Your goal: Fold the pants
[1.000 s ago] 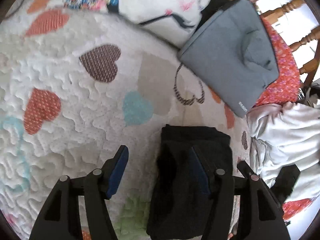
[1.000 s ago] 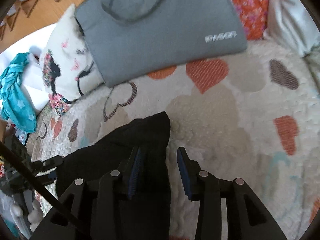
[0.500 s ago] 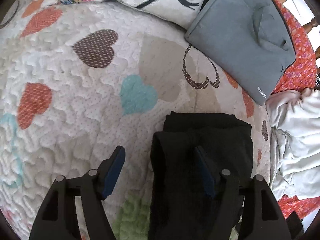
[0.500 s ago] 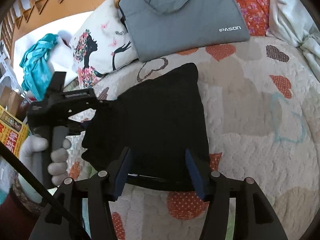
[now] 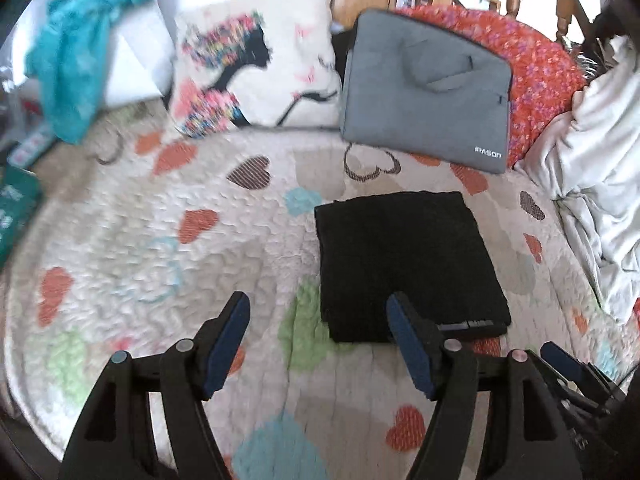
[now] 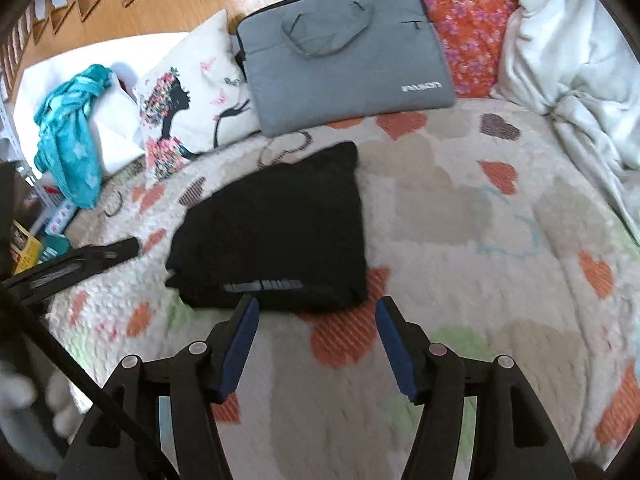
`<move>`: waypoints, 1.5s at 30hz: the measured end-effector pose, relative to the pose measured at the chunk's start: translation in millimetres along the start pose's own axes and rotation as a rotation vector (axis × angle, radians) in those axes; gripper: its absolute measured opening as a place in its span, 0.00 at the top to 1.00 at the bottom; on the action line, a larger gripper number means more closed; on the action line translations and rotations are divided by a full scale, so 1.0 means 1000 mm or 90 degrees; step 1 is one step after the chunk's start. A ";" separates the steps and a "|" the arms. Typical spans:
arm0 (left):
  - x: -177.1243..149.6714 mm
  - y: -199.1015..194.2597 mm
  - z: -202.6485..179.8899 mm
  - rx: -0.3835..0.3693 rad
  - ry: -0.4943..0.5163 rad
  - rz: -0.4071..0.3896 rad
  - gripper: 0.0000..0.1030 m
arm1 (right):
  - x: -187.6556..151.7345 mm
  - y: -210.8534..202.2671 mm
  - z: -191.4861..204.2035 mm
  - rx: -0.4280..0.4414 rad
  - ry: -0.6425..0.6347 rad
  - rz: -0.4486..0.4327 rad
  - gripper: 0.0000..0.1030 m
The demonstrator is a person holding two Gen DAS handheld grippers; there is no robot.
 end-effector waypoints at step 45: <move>-0.024 -0.118 -0.025 0.091 0.018 -0.191 0.00 | -0.031 -0.036 0.020 -0.027 -0.043 0.006 0.28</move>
Point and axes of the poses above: each gripper's, at about its wrist camera, not at the fingertips, and y roughly the way its jaws point, z to its left, x to its top, the point moved 3 cm from there along y, roughly the way its jaws point, and after that the axes turned 7 degrees about -x, right-handed, at the moved point
